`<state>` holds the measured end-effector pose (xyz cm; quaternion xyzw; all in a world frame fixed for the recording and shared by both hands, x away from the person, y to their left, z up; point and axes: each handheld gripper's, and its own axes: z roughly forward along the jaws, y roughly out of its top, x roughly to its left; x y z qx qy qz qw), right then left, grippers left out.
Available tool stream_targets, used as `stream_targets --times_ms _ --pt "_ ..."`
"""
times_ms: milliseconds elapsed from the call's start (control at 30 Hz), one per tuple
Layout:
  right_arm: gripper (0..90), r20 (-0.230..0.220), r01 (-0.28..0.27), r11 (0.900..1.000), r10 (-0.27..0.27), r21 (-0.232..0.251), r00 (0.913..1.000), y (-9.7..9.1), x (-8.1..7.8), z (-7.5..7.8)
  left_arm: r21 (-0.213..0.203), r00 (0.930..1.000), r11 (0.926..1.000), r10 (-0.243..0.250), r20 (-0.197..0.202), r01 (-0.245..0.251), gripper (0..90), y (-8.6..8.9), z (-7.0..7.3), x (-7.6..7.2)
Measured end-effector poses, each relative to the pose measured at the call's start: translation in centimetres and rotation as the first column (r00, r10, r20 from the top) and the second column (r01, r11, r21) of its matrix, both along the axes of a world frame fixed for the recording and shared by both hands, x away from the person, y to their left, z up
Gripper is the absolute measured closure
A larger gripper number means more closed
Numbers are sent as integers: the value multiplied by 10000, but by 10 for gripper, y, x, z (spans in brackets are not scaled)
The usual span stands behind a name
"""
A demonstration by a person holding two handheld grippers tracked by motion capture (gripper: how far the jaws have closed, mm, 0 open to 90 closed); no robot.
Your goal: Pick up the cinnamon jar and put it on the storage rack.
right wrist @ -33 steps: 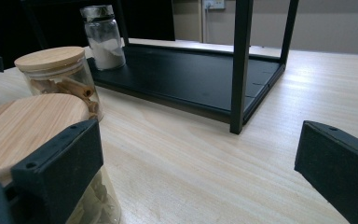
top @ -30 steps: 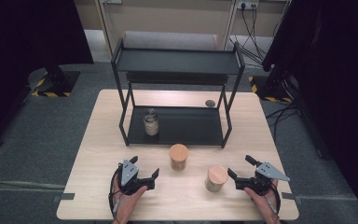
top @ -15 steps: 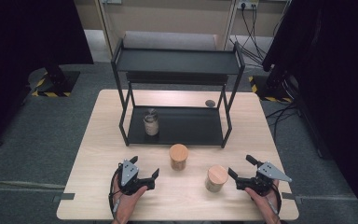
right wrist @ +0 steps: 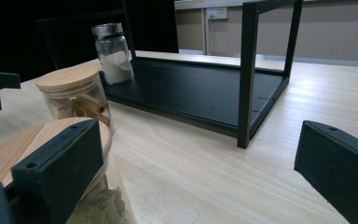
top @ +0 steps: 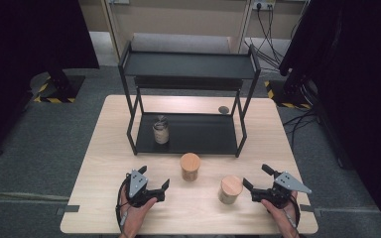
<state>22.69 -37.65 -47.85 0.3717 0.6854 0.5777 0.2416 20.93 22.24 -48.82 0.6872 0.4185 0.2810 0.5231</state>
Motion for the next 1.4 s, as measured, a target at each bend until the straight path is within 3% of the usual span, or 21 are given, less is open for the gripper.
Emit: stream_targets --times_ms 1000,1400 --pt "14 249 -563 9984 564 -45 9981 7 -1 12 5 10000 10000 -21 2 21 29 0 0 0" --pt "15 306 -1058 9940 1066 -276 9938 10 3 21 15 10000 10000 13 21 -13 30 0 0 0"
